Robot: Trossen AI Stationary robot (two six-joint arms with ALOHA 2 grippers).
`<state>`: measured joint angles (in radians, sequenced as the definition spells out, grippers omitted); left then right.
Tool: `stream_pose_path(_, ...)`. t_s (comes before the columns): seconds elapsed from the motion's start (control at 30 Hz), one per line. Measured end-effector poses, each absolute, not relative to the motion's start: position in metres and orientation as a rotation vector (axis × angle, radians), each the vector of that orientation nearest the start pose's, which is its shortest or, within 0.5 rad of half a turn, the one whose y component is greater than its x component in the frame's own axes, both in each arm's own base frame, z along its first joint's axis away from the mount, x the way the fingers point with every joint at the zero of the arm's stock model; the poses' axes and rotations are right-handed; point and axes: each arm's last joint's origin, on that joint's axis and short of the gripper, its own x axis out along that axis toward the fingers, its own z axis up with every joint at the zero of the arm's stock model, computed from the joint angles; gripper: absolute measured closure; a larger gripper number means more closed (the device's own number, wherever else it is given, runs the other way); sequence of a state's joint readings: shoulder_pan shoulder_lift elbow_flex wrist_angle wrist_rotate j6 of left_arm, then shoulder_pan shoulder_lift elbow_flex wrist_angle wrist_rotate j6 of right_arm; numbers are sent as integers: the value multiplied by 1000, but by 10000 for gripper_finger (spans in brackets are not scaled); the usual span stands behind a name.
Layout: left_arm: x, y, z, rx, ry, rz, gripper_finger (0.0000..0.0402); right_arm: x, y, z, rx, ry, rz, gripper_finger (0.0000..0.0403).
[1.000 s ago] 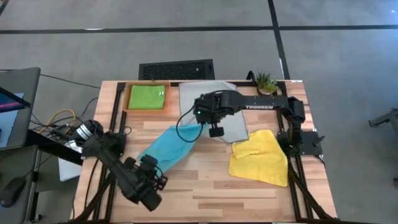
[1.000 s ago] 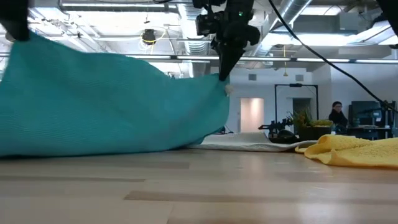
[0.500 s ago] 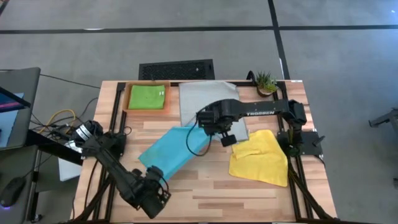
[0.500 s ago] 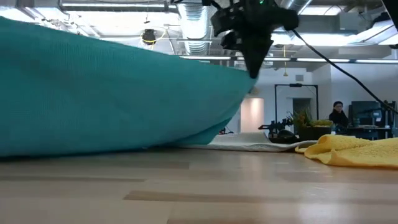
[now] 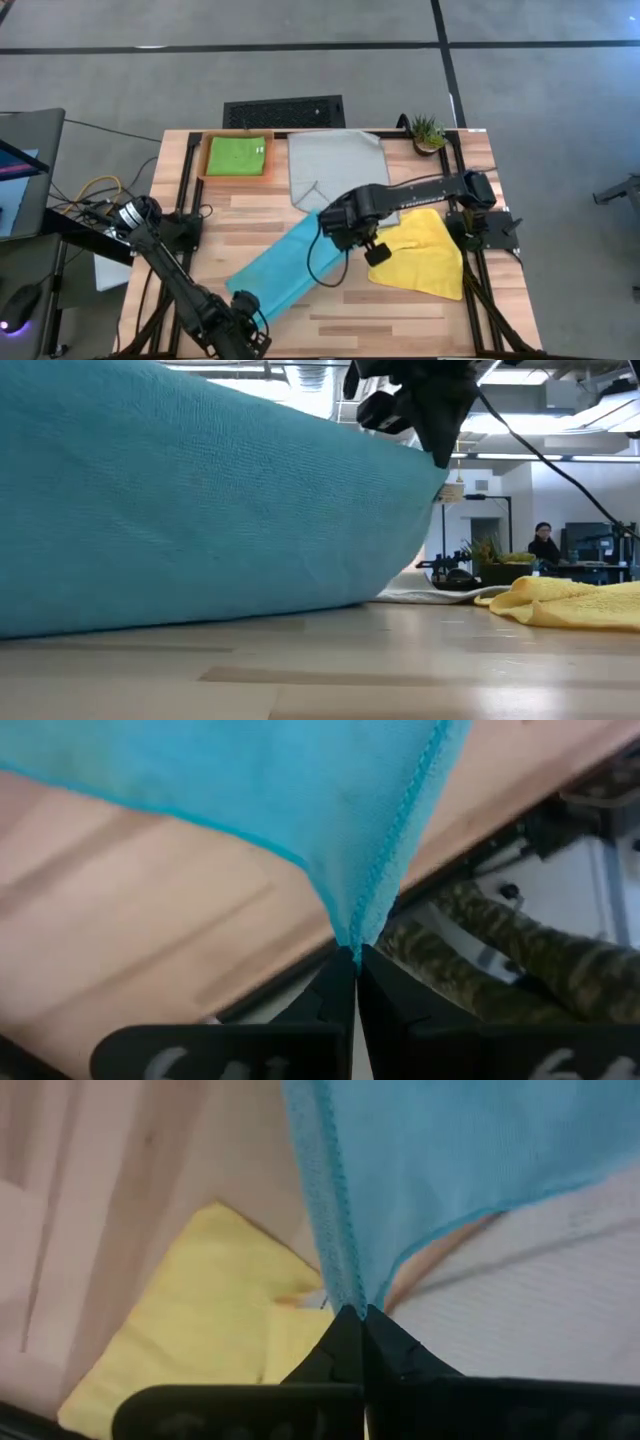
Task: Fold microfiber towels
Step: Fold the blue microfiber towel
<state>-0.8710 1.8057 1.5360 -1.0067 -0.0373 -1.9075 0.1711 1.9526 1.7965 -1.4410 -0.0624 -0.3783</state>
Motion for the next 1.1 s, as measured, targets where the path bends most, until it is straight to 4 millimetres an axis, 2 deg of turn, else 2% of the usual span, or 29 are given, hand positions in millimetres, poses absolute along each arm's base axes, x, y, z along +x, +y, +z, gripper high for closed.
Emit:
stream_pose_path(0.17, 234, -284, 262, -1079, 1306, 520, 401, 358, 74, 263, -394, 1563, 524, 397)
stream_pose_path(0.33, 231, -279, 260, -1068, 1282, 600, 401, 361, 73, 253, -403, 1537, 528, 396)
stream_pose_path(0.9, 220, -264, 240, -1024, 1250, 985, 401, 397, 20, 253, -353, 1263, 358, 395)
stream_pose_path(1.1, 214, -258, 234, -1017, 1286, 1091, 401, 414, 2, 228, -331, 1270, 324, 395)
